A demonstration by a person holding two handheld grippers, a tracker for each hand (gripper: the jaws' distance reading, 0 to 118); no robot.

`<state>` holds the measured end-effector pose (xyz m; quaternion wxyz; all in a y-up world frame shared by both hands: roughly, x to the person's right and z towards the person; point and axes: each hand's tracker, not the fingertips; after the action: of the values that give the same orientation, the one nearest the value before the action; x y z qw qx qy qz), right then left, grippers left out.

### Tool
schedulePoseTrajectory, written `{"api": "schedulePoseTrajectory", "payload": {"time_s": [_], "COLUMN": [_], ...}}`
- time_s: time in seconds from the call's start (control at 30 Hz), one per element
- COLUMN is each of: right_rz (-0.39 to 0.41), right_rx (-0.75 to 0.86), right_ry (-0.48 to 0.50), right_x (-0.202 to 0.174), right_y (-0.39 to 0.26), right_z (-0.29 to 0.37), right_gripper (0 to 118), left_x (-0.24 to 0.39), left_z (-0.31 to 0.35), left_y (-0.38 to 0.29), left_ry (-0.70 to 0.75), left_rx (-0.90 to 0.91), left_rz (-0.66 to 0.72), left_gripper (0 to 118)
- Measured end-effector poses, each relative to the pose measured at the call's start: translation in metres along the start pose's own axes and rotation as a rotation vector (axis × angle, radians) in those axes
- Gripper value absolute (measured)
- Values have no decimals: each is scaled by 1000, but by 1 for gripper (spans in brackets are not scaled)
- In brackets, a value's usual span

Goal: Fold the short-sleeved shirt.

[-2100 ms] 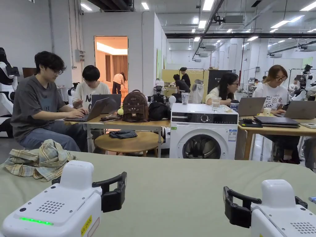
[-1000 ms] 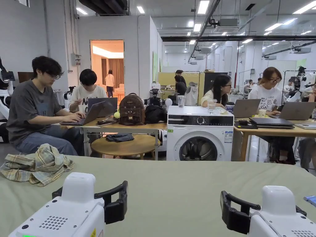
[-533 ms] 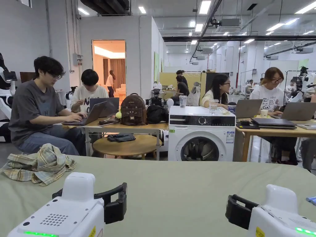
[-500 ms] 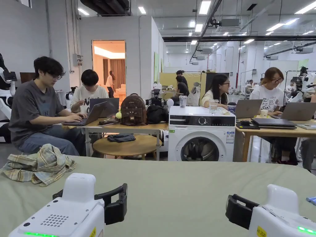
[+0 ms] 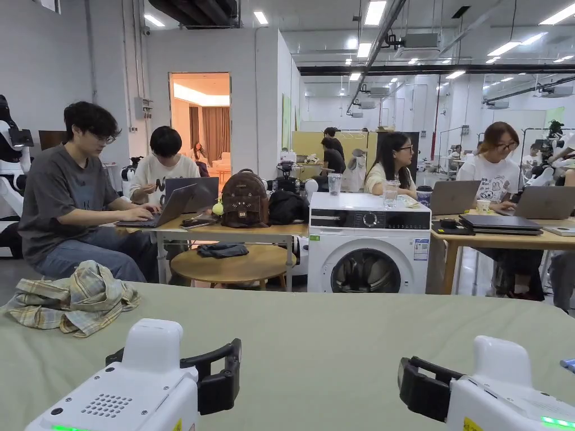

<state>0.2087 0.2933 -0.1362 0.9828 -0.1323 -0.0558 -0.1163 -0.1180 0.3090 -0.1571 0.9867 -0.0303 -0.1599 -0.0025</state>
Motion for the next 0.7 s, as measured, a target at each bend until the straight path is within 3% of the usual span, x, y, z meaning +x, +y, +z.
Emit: {"api": "schedulePoseTrajectory", "payload": {"time_s": [0.2, 0.43, 0.7], "right_rz": [21, 117, 76], "right_rx": [-7, 11, 11], "right_ry": [5, -57, 3], "right_x": [-9, -22, -14], "right_y": [-1, -6, -6], "right_z": [-4, -6, -4], "right_gripper": [101, 101, 101], "left_x": [-2, -3, -1], "left_z": [-1, -2, -2], "left_y": [-1, -1, -2], "left_ry": [2, 5, 9], "left_rx": [-7, -13, -12], "left_rz": [17, 24, 9], "left_gripper": [90, 90, 90]}}
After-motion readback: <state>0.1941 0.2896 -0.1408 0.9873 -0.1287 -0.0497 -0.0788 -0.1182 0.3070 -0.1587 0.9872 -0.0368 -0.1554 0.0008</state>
